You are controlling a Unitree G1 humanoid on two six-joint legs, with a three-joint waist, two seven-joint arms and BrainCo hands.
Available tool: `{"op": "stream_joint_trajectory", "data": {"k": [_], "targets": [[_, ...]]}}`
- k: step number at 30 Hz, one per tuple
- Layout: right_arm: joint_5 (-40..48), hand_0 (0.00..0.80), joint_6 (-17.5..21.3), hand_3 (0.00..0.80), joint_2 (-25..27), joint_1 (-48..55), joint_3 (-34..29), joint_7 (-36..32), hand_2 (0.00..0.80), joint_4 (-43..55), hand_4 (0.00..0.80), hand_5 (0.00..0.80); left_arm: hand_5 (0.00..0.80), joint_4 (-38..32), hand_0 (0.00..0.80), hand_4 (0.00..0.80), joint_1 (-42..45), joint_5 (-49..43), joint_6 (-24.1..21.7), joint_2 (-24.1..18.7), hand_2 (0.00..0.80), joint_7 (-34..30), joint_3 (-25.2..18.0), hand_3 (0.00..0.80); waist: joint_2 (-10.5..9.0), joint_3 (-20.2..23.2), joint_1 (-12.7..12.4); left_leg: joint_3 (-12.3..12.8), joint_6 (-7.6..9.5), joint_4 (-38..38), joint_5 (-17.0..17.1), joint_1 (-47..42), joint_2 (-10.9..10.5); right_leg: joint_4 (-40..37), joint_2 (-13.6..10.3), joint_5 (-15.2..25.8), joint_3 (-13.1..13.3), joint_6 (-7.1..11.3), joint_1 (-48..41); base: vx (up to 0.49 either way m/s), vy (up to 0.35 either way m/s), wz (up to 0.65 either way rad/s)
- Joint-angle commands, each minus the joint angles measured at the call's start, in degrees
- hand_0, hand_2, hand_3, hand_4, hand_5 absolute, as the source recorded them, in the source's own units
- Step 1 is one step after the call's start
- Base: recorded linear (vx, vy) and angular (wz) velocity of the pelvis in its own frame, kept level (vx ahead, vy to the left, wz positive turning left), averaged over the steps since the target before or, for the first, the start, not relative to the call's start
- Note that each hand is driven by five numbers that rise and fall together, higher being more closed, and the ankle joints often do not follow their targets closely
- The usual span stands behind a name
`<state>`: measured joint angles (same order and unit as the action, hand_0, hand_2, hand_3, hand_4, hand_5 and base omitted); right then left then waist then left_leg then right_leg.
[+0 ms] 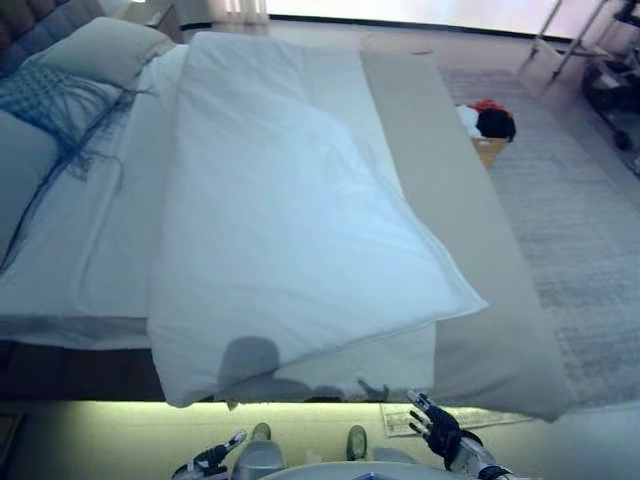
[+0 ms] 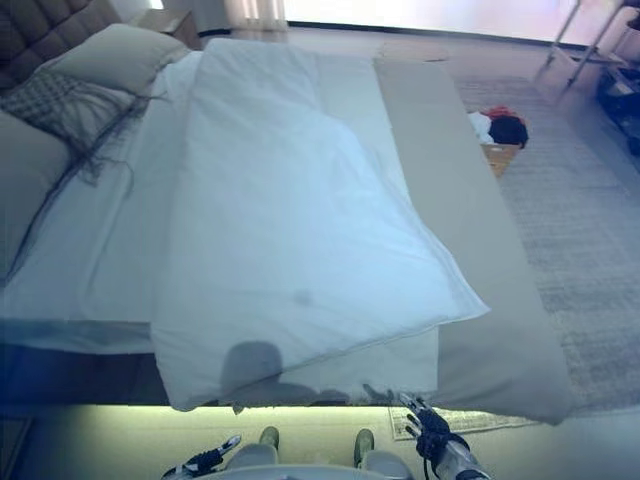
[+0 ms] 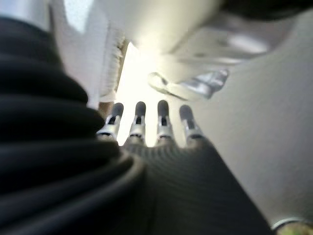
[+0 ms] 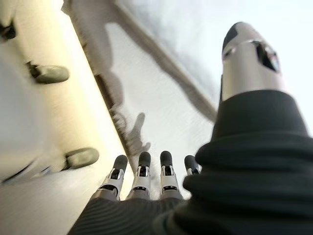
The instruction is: Make the bed neatly
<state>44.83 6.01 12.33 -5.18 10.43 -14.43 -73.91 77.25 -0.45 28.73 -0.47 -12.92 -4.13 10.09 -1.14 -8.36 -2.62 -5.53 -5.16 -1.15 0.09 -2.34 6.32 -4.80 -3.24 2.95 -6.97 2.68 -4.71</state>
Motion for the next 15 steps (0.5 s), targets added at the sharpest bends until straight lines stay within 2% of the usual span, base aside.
{"op": "stream_joint_trajectory", "data": {"k": [1, 2, 4, 6, 8, 9, 10, 12, 13, 15], "targets": [[4.6, 0.000, 2.5, 0.000, 0.9, -2.0, -2.4, 0.9, 0.000, 1.0, 0.000, 0.000, 0.000, 1.2, 0.000, 0.000, -5.1, -3.8, -1.5, -0.9, 0.000, -0.5, 1.9, 0.000, -1.30, 0.6, 0.1, 9.6, 2.31, 2.0, -1.4, 0.7, -1.9, 5.8, -4.7, -1.9, -2.1, 3.67, 3.6, -0.110, 0.074, 0.65], [5.6, 0.000, 2.6, 0.000, 1.2, -2.3, -2.8, 1.0, 0.000, 0.9, 0.000, 0.000, 0.000, 1.2, 0.000, 0.000, -5.6, -4.1, -1.4, -0.9, 0.000, -0.5, 2.5, 0.000, -1.51, 0.6, 0.8, 10.7, 1.69, 4.0, -2.0, 0.7, -0.6, 6.3, -5.4, -2.1, -2.7, 3.61, 3.8, -0.111, 0.139, 0.84], [5.3, 0.000, 2.9, 0.000, 1.9, -2.8, -3.1, 0.5, 0.000, 0.8, 0.000, 0.000, 0.000, 0.7, 0.000, 0.000, -5.7, -3.6, -1.6, -0.7, 0.000, -0.7, 3.2, 0.000, -1.51, 0.8, 1.7, 10.2, 0.78, 5.2, -2.5, -0.9, 2.0, 8.0, -6.6, -2.2, -2.5, 3.65, 4.5, -0.083, 0.240, 0.70], [6.6, 0.000, 2.4, 0.000, 2.3, -2.5, -3.8, -0.9, 0.000, 1.2, 0.000, 0.000, 0.000, 0.0, 0.000, 0.000, -6.3, -2.5, -1.8, -0.3, 0.000, 0.1, 4.1, 0.000, -0.54, 0.8, 2.8, 10.5, 0.28, 3.0, -1.1, -1.8, 5.5, 10.9, -7.8, -3.2, -1.2, 4.27, 5.9, -0.102, 0.340, 0.26], [10.1, 0.000, 0.4, 0.000, 3.1, -2.3, -5.5, -2.0, 0.000, 1.8, 0.000, 0.000, 0.000, -0.5, 0.000, 0.000, -7.9, -3.7, -0.4, -0.3, 0.000, 0.6, 4.6, 0.000, 0.68, 0.0, 4.0, 12.2, -1.19, 2.0, 0.5, -1.2, 7.7, 13.8, -10.6, -3.3, -2.4, 5.64, 8.3, -0.152, 0.374, 0.38], [12.1, 0.000, -0.6, 0.000, 3.2, -2.2, -6.6, -2.0, 0.000, 2.1, 0.000, 0.000, 0.000, -0.2, 0.000, 0.000, -8.5, -5.5, 0.5, -0.2, 0.000, 0.8, 4.6, 0.000, 0.78, -0.8, 4.3, 12.5, -1.60, 3.6, 0.3, -0.1, 7.2, 14.2, -12.2, -2.3, -2.7, 6.28, 8.7, -0.107, 0.331, 0.43], [13.7, 0.000, -0.9, 0.000, 3.0, -1.7, -7.4, -2.2, 0.000, 2.3, 0.000, 0.000, 0.000, 0.0, 0.000, 0.000, -8.7, -6.3, 0.9, -0.2, 0.000, 1.0, 4.9, 0.000, 0.53, -1.3, 4.5, 12.4, -1.72, 6.1, -0.5, 1.1, 6.1, 13.5, -13.7, -0.7, -2.0, 7.18, 8.7, -0.072, 0.262, 0.47], [15.4, 0.000, -0.7, 0.000, 3.3, -1.8, -8.9, -3.9, 0.000, 1.5, 0.000, 0.000, 0.000, 0.7, 0.000, 0.000, -8.0, -5.4, 0.9, -0.8, 0.000, 1.3, 4.6, 0.000, 0.56, -2.5, 4.4, 12.3, -1.27, 8.2, -2.4, 2.1, 4.4, 11.6, -16.9, 2.7, -1.6, 8.49, 9.0, -0.057, 0.240, 0.52], [15.3, 0.000, -0.7, 0.000, 3.3, -2.0, -9.4, -4.0, 0.000, 1.5, 0.000, 0.000, 0.000, 0.9, 0.000, 0.000, -7.5, -5.2, 1.4, -1.2, 0.000, 1.4, 4.3, 0.000, 0.78, -2.9, 4.3, 13.0, -0.89, 7.5, -2.8, 1.5, 3.9, 11.3, -17.7, 3.9, -2.3, 8.91, 9.3, -0.033, 0.216, 0.29], [15.5, 0.000, -1.0, 0.000, 3.3, -2.5, -10.0, -5.9, 0.000, 0.8, 0.000, 0.000, 0.000, 1.5, 0.000, 0.000, -5.5, -5.5, 2.0, -2.2, 0.000, 2.3, 2.7, 0.000, 1.33, -3.4, 3.8, 15.5, 0.25, 7.2, -3.4, 0.6, 3.2, 14.7, -17.0, 2.0, -5.1, 9.23, 10.5, -0.026, 0.158, 0.00]]}}
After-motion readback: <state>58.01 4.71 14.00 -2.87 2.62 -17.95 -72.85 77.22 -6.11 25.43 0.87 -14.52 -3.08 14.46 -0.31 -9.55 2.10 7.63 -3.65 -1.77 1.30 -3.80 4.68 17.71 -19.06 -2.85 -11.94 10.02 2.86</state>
